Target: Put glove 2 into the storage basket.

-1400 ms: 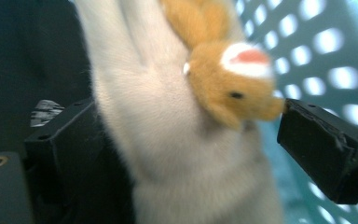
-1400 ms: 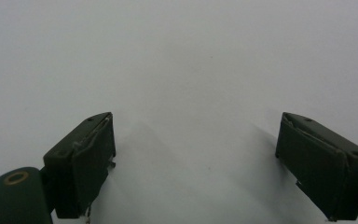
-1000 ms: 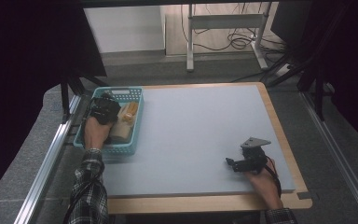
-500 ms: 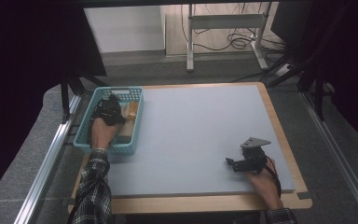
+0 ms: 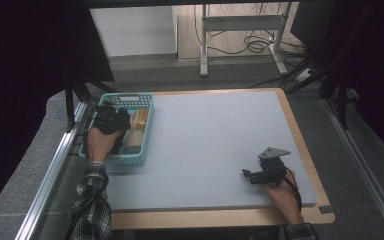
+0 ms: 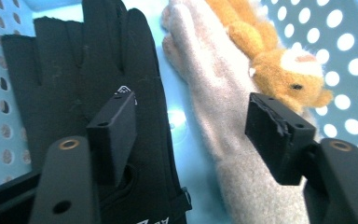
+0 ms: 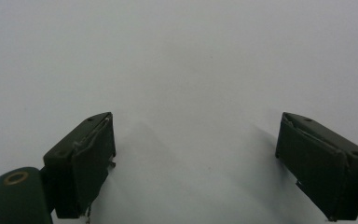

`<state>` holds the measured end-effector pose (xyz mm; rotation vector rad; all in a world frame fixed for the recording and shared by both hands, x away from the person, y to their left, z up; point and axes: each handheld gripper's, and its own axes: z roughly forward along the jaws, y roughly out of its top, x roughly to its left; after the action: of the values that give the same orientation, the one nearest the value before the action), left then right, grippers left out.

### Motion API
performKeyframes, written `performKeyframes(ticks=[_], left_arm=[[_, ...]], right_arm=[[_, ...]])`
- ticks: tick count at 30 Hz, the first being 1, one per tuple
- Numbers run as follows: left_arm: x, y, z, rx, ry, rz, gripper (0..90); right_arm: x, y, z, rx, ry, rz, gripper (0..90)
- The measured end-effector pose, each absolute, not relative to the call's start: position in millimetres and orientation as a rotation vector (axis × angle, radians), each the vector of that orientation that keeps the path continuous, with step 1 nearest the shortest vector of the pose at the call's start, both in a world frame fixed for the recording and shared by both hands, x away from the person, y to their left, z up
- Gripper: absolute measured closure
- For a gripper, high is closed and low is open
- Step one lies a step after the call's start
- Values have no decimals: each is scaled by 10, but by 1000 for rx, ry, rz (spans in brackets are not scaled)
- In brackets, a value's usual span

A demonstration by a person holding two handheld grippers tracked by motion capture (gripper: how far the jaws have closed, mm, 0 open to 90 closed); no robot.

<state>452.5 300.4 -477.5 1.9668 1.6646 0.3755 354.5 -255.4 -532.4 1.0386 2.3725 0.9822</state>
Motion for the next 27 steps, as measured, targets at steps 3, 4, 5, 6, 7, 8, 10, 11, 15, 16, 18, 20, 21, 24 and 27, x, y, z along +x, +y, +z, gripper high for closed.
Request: performKeyframes(ticks=[3, 4, 5, 6, 7, 8, 10, 11, 15, 16, 18, 20, 21, 24, 27], left_arm=[[4494, 3038, -4757, 1965, 1653, 382, 283], [4481, 3051, -4750, 1969, 1647, 386, 272], [4469, 3060, -4745, 1962, 1643, 390, 264], [4458, 3069, -4742, 1953, 1642, 393, 253], [4447, 3082, -4738, 1950, 1640, 395, 243], [4437, 3093, -4736, 1942, 1639, 394, 237], [4417, 3113, -4731, 1930, 1632, 392, 213], [4408, 3120, -4730, 1921, 1630, 388, 207], [4371, 3136, -4713, 1908, 1623, 385, 175], [4361, 3143, -4704, 1910, 1619, 378, 172], [4338, 3148, -4685, 1895, 1610, 370, 148], [4312, 3155, -4661, 1890, 1588, 363, 132], [4299, 3151, -4648, 1883, 1580, 356, 114], [4260, 3140, -4608, 1884, 1548, 355, 92], [4232, 3124, -4571, 1889, 1526, 363, 65]], right_arm=[[3545, -2554, -5324, 1038, 2373, 982, 117], [3545, -2554, -5324, 1038, 2372, 982, 117], [3545, -2554, -5324, 1038, 2372, 982, 117], [3544, -2554, -5324, 1039, 2373, 982, 117], [3545, -2554, -5324, 1038, 2372, 982, 117], [3544, -2554, -5324, 1038, 2372, 982, 117], [3544, -2554, -5324, 1038, 2372, 982, 117], [3544, -2554, -5323, 1038, 2372, 982, 117], [3544, -2553, -5324, 1038, 2372, 982, 117], [3544, -2553, -5323, 1038, 2372, 982, 117], [3543, -2553, -5324, 1038, 2372, 982, 117], [3543, -2553, -5324, 1038, 2372, 982, 117], [3543, -2553, -5324, 1038, 2372, 982, 117], [3543, -2553, -5324, 1038, 2372, 982, 117], [3543, -2553, -5324, 1038, 2371, 982, 117]])
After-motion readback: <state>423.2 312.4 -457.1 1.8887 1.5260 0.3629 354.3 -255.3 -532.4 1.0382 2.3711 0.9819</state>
